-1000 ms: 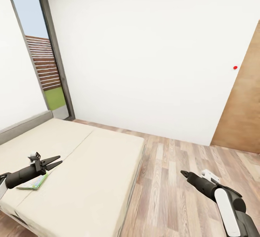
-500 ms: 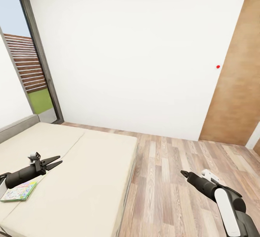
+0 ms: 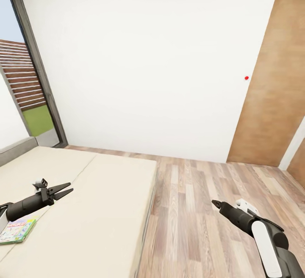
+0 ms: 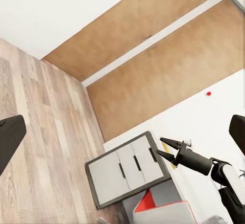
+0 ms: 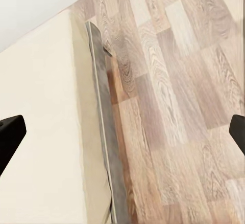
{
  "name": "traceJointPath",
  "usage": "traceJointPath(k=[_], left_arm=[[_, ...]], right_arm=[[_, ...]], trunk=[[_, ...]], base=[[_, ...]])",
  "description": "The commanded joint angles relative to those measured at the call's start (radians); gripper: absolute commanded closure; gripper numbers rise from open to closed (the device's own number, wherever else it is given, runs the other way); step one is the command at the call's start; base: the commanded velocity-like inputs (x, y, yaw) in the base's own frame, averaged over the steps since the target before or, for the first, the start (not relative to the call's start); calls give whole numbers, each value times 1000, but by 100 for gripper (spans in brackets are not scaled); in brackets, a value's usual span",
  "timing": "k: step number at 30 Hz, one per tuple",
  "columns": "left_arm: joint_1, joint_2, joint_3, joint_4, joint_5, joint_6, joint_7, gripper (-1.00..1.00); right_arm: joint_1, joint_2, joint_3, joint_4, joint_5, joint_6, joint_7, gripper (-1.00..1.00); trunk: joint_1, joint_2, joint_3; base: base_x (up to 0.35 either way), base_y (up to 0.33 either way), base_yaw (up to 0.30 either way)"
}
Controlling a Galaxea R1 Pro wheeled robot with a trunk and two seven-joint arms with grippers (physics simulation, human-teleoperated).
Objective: Put all the toys in the child's room - the three board games (two on the bed and one on the table), the two jigsaw puzzles on the table, and the tennis ball on the table - inside the toy box on the table in the child's room.
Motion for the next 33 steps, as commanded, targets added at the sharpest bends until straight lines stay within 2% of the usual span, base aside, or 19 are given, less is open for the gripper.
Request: traceJointPath(k=[1, 6, 13, 24, 33], left_arm=[[-1, 0, 0, 0, 0, 11, -4, -100], [-1, 0, 0, 0, 0, 10, -2, -100], [-1, 0, 0, 0, 0, 11, -2, -100], [-1, 0, 0, 0, 0, 11, -2, -100], [-1, 0, 0, 0, 0, 11, -2, -100]], right_arm=[[-1, 0, 0, -1, -11, 4, -10, -100], [-1, 0, 1, -1, -11, 4, -10, -100], [-1, 1, 1, -1, -10, 3, -10, -100], [-1, 2, 1, -1, -10, 3, -10, -100], [-1, 2, 3, -1, -10, 3, -10, -100]], trunk=[[1, -2, -2], [1, -2, -2], [1, -2, -2], [1, -2, -2], [1, -2, -2]], base=[[0, 234, -128], [0, 210, -53], [0, 47, -24], [0, 204, -155], [0, 51, -61]])
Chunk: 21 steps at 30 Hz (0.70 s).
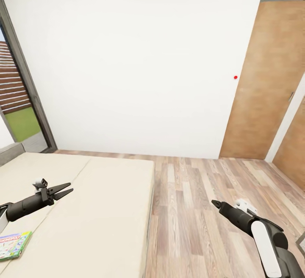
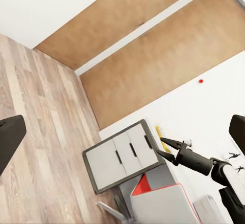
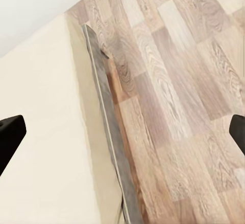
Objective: Put all the toys in the child's room - the three board games (two on the bed and one on the table), the two jigsaw puzzles on the table, and the tennis ball on the table - inside the toy box on the table in the child's room.
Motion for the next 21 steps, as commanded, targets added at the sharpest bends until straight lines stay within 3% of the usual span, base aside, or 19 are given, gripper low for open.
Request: traceJointPath(k=[1, 9, 21], left_arm=[[-1, 0, 1, 0, 0, 11, -4, -100], [0, 0, 1, 0, 0, 11, -4, -100], [-1, 0, 1, 0, 0, 11, -5, -100]], right_arm=[[-1, 0, 0, -1, -11, 4, -10, -100], [-1, 0, 0, -2, -11, 4, -10, -100], [-1, 0, 0, -1, -11, 4, -10, -100]], trunk=[[1, -2, -2], [1, -2, -2], [1, -2, -2]], base=[[0, 48, -172], [0, 183, -83], [0, 27, -3]])
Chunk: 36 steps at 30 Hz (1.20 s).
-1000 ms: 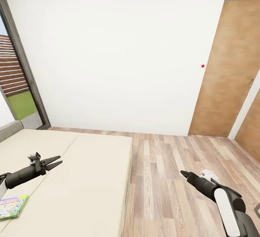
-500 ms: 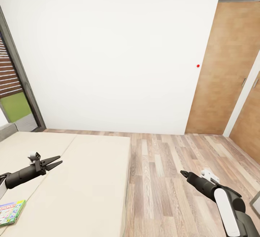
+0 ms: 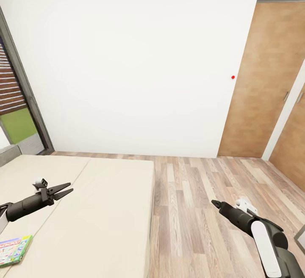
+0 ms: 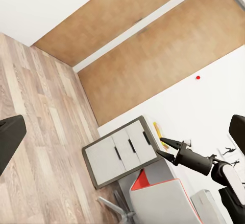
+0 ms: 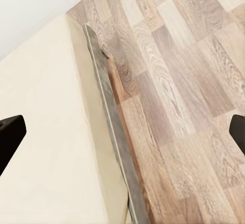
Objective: Put all the toys in the child's room - the three board games (two on the bed and one on the table), the two jigsaw puzzles on the table, and the tennis ball on the table - inside the toy box on the table in the child's room.
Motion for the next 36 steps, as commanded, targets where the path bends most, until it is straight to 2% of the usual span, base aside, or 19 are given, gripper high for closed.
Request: traceJointPath(k=[1, 9, 22, 36], left_arm=[[-1, 0, 1, 0, -1, 11, -4, -100], [-1, 0, 1, 0, 0, 11, -4, -100], [-1, 0, 1, 0, -1, 11, -4, -100], [-1, 0, 1, 0, -1, 11, -4, -100]], right_arm=[[-1, 0, 0, -1, -11, 4, -10, -100], [-1, 0, 0, -1, -11, 4, -10, -100], [-1, 0, 0, -1, -11, 4, -10, -100], [-1, 0, 0, 0, -11, 4, -11, -100]], trunk=[[1, -2, -2], [1, -2, -2], [1, -2, -2], [1, -2, -1]], base=[[0, 79, 0], [0, 188, 0], [0, 35, -21], [0, 147, -34]])
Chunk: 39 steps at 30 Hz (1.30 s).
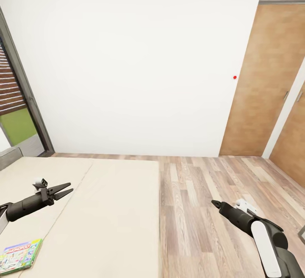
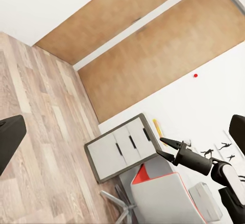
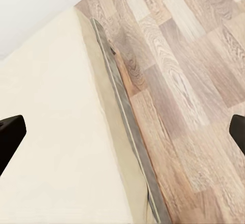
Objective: Put all the toys in the child's room - the three board games (two on the bed and one on the table), the two jigsaw puzzles on the table, and the tennis ball on the table - inside the toy box on the table in the child's room.
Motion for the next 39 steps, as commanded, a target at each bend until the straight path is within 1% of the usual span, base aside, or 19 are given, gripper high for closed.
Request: traceJointPath(k=[1, 12, 39], left_arm=[[-1, 0, 1, 0, 0, 11, -4, -100], [-1, 0, 1, 0, 0, 11, -4, -100], [-1, 0, 1, 0, 0, 11, -4, -100]], right_arm=[[-1, 0, 0, -1, -11, 4, -10, -100], [-1, 0, 0, -1, -11, 4, -10, -100], [-1, 0, -1, -1, -11, 4, -10, -100]], trunk=[[1, -2, -2], [1, -2, -2], [1, -2, -2]], base=[[0, 113, -1], [0, 191, 0], [0, 282, 0]])
